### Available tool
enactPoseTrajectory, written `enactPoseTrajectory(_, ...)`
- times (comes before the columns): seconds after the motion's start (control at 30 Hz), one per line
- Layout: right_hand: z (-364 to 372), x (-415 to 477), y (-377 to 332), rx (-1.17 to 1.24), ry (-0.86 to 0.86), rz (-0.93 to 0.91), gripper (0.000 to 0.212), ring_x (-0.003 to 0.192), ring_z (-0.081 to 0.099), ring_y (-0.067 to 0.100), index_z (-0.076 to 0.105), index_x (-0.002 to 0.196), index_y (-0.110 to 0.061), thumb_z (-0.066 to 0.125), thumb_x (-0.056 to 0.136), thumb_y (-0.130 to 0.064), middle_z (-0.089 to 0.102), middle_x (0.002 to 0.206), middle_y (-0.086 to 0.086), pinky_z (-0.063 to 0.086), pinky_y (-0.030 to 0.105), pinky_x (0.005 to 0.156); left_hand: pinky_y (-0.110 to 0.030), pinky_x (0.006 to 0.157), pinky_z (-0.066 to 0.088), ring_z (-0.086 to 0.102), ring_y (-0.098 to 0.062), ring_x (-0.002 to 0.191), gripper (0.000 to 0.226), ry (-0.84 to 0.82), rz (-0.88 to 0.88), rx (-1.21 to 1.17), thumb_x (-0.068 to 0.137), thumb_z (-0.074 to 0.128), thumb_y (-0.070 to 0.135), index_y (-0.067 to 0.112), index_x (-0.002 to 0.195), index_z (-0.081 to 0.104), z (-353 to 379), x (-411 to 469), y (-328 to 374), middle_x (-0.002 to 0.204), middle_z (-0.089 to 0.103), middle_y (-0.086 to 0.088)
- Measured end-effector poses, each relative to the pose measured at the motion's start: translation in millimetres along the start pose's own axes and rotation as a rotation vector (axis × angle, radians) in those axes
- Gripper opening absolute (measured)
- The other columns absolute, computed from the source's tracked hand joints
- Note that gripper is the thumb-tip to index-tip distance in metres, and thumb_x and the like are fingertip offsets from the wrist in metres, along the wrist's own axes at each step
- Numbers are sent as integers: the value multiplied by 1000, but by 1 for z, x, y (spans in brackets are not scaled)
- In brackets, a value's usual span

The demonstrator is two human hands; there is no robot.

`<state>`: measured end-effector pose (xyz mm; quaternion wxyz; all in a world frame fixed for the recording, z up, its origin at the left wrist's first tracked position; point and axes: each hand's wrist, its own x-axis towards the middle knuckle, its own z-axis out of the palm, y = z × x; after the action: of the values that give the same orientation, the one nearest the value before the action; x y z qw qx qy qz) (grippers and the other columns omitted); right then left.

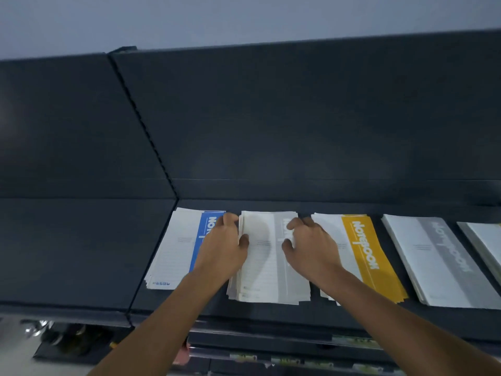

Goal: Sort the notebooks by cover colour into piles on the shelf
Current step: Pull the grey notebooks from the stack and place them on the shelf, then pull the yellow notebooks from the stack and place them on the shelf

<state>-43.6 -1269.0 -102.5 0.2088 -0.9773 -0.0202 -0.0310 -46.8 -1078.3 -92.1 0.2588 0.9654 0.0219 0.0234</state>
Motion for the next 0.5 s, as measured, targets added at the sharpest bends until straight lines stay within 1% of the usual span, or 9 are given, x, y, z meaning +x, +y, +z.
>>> enactPoseTrajectory(0.1,10,1,-18,50,1,-121,34,113,56,18,59,128,-19,56,95,-27,58,123,-2,53,33,77,-34,82,49,60,-20,100,39,20,23,-7,96,59,27,17,132,47,-8,-8,-9,122,60,-1)
enactPoseTrajectory(0.2,21,-3,-43,60,-59,-215,33,115,54,19,59,127,-20,54,94,-27,58,121,-2,53,37,83,-43,84,54,64,-25,96,38,30,5,21,97,57,27,16,132,48,-21,-20,-25,120,61,-2)
enactPoseTrajectory(0.23,22,-2,-53,62,-86,-251,32,115,54,19,59,125,-21,54,94,-27,58,120,-2,52,38,85,-44,84,54,64,-25,97,38,41,-8,21,97,57,27,16,132,48,-27,-23,-31,120,61,-2)
enactPoseTrajectory(0.37,27,12,-95,88,-149,-381,24,108,59,20,60,116,-21,54,93,-26,57,117,-3,52,39,84,-44,83,55,64,-20,96,37,88,-64,29,97,57,28,17,132,51,-59,-36,-64,118,62,1)
enactPoseTrajectory(0.43,32,14,-121,106,-188,-416,24,106,59,22,59,118,-22,54,95,-28,58,119,-4,52,39,85,-42,83,55,64,-19,94,34,119,-118,30,96,58,27,17,128,54,-76,-45,-84,115,63,2)
enactPoseTrajectory(0.5,39,11,-146,121,-245,-451,27,105,59,22,59,120,-23,53,95,-30,58,119,-6,52,39,85,-39,81,55,63,-16,91,27,147,-188,27,95,58,27,19,120,57,-94,-55,-107,111,63,5)
